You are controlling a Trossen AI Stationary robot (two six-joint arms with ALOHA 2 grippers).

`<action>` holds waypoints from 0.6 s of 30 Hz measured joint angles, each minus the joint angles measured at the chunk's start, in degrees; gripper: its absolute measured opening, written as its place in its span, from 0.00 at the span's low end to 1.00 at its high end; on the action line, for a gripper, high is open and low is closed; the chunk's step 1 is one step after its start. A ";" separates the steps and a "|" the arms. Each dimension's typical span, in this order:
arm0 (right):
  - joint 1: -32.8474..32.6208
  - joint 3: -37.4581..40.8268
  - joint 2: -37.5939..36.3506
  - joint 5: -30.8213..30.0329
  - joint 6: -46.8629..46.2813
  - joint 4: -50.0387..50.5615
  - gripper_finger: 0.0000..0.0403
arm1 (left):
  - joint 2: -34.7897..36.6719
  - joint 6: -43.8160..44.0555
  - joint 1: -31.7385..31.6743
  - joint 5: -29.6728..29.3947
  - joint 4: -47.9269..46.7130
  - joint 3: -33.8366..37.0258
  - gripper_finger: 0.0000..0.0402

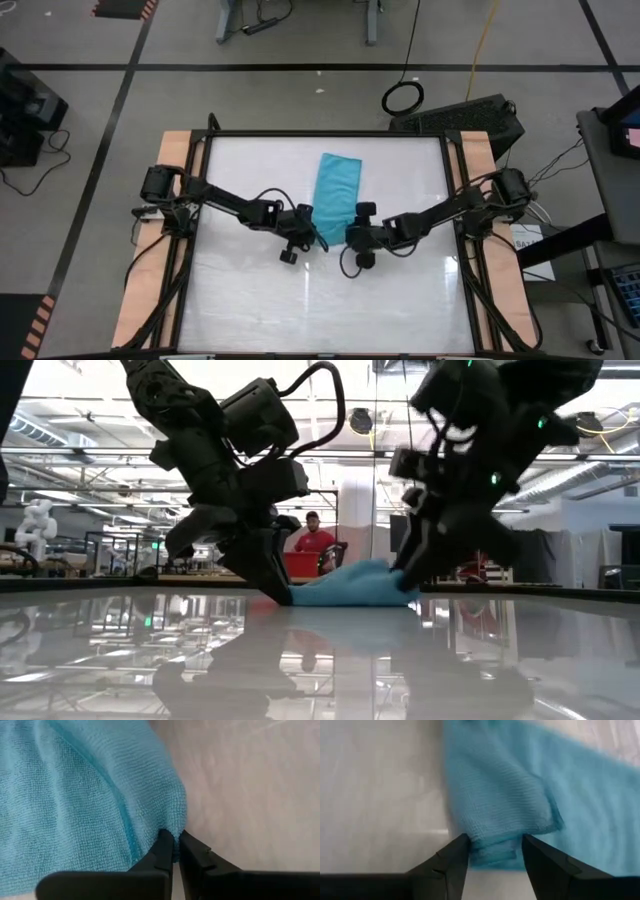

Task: Roll towel
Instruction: Roll the blue microfiber towel

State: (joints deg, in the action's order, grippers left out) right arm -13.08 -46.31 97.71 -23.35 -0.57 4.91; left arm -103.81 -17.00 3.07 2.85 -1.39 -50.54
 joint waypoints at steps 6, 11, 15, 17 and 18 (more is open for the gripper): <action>-1.94 -0.17 -3.44 0.74 2.05 -1.00 0.41 | 0.00 0.01 -1.11 1.99 -0.02 0.00 0.04; -2.88 -0.20 -4.41 0.75 4.65 -2.96 0.54 | -0.02 0.01 -1.73 2.49 -0.02 -0.02 0.04; -3.41 -0.20 -3.96 1.20 5.90 -3.96 0.65 | -0.02 0.01 -1.92 3.08 -0.02 -0.02 0.04; -3.37 -0.22 -3.20 1.16 7.01 -3.75 0.68 | -0.02 0.01 -1.95 3.10 0.02 -0.02 0.04; -3.09 -0.20 -2.74 1.17 7.35 -3.68 0.70 | -0.02 0.01 -1.95 3.10 0.02 -0.02 0.04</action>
State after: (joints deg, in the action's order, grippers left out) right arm -16.17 -46.50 94.97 -22.18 6.78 1.23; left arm -103.83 -16.99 1.13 5.96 -1.37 -50.57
